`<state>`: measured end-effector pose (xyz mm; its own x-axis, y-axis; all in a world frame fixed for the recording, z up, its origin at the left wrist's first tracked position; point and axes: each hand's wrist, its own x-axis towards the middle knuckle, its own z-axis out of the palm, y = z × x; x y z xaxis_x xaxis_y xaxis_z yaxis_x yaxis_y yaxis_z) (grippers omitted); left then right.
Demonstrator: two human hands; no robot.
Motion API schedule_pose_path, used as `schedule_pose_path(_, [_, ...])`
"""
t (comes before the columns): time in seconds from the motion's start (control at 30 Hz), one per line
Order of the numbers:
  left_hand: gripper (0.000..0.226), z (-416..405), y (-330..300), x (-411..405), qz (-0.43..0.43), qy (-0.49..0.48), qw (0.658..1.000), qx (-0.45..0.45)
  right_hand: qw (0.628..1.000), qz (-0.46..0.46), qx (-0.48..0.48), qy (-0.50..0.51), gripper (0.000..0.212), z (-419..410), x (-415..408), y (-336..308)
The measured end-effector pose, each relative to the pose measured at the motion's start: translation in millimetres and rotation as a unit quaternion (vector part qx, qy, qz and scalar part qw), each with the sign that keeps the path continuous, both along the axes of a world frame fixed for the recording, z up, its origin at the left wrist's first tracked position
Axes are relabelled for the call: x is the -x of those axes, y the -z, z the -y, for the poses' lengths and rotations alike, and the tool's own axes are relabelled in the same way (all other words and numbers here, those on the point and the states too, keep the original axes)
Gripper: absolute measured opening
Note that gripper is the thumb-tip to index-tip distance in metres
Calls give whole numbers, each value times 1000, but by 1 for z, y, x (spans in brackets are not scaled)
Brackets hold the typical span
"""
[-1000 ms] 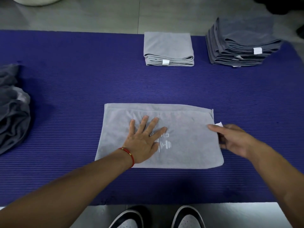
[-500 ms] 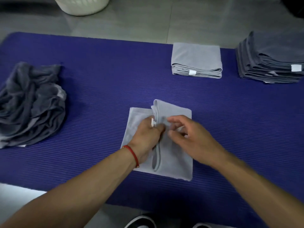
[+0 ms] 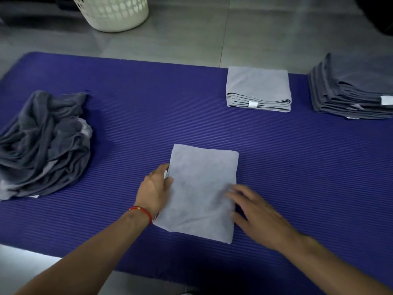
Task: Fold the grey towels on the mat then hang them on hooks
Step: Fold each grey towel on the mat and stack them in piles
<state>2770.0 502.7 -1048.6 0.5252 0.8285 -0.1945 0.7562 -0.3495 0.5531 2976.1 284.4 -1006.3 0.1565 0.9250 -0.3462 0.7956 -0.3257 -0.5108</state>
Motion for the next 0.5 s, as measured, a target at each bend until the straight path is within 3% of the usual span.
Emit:
schedule_pose_path(0.1, [37,5,4,1,-36,-30,999,9,980,-43,49,188,63,-20,5,5])
schedule_pose_path(0.17, [51,6,-3,-4,-77,-20,996,-33,969,-46,85,228,65,-27,12,12])
schedule_pose_path(0.23, [66,0,-13,-18,-113,69,976,-171,961,-55,81,259,60,-30,21,20])
schedule_pose_path(0.3, [69,-11,-22,-47,-91,209,950,-213,946,-76,64,308,50,-31,30,24])
schedule_pose_path(0.4, [67,-34,-24,-98,-169,369,908,-105,940,-59,84,326,47,-27,39,27])
schedule_pose_path(0.5, [70,-52,-31,-133,-245,407,879,-32,932,-117,124,320,47,-15,43,31])
